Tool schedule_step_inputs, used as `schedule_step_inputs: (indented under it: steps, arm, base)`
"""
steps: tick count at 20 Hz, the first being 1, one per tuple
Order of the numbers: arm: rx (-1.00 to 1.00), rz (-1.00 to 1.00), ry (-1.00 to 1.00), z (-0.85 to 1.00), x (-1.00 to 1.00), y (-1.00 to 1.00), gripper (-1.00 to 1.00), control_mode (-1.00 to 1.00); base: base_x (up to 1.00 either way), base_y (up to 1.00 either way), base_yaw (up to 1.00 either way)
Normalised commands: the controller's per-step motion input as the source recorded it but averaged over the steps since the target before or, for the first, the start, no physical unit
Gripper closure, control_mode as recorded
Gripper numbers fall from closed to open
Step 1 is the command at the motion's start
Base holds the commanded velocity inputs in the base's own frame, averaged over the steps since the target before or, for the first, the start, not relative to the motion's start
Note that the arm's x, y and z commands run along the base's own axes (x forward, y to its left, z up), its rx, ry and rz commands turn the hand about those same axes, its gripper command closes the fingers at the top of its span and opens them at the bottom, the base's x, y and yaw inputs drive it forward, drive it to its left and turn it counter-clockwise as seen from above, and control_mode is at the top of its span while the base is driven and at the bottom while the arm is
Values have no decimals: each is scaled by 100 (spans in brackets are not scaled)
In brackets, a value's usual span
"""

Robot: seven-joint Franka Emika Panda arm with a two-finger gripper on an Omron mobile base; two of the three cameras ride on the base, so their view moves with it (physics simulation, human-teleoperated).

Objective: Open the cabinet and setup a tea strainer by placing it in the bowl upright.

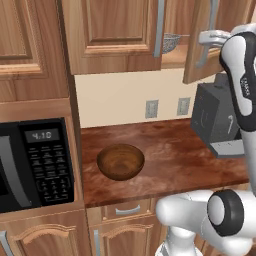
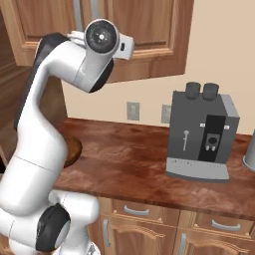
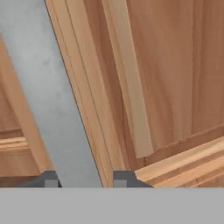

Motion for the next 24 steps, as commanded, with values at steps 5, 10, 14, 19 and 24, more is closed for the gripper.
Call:
schedule_step_inputs:
  steps: [5, 10, 14, 19, 24]
  arm:
    - [0, 4, 0, 23, -91, -80, 100, -100]
    - [2, 1, 0, 28, -98, -75, 100, -100]
    - [0, -1, 0, 2, -83, -63, 100, -100]
    - [0, -5, 2, 0, -59, -26, 100, -100]
    - [0, -4, 5, 0, -38, -2, -100, -100]
  base:
    - [0, 0, 0]
    - [0, 0, 0]
    - [0, 0, 0]
    - [0, 0, 0]
    - [0, 0, 0]
